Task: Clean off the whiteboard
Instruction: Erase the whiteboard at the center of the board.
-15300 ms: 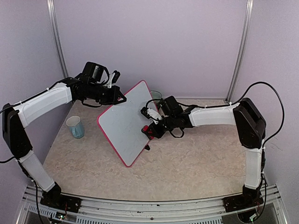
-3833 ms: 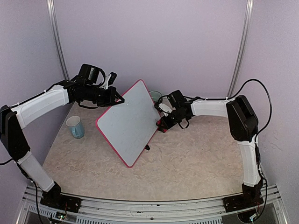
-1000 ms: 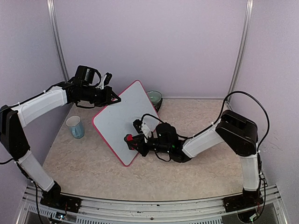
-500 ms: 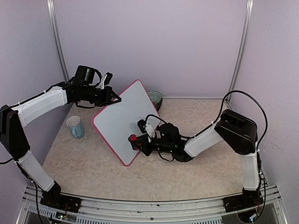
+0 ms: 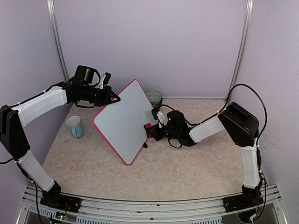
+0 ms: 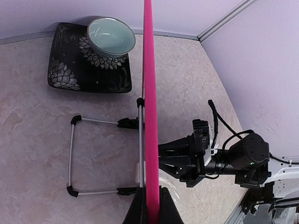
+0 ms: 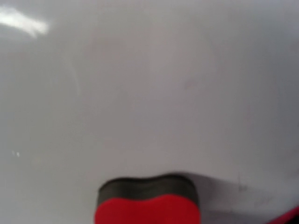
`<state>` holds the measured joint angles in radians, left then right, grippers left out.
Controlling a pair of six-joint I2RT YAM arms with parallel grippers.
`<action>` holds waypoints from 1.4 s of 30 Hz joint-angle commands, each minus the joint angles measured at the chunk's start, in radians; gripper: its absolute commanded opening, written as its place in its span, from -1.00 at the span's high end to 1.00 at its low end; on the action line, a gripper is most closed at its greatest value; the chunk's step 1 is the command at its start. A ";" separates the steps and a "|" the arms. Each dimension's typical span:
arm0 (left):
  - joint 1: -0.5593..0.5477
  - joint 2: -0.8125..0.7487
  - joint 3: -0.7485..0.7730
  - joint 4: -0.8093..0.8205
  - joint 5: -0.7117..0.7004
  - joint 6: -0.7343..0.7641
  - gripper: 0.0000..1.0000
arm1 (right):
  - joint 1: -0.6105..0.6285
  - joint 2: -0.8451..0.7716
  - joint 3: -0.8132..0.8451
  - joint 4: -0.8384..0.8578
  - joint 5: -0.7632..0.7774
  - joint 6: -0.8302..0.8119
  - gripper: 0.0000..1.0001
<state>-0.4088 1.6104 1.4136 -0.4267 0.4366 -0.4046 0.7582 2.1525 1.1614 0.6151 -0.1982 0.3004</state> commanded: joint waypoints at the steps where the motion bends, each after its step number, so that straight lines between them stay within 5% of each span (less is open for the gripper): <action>1: -0.001 0.017 -0.018 -0.007 0.027 -0.015 1.00 | 0.011 0.036 0.075 -0.065 0.016 -0.020 0.98; 42: 0.007 0.009 -0.019 -0.007 0.012 -0.024 1.00 | 0.302 -0.038 0.044 0.076 -0.093 -0.096 0.98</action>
<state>-0.3878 1.6093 1.4136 -0.4232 0.4324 -0.3779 1.0355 2.1479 1.1950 0.7223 -0.2283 0.2230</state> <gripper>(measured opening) 0.046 0.180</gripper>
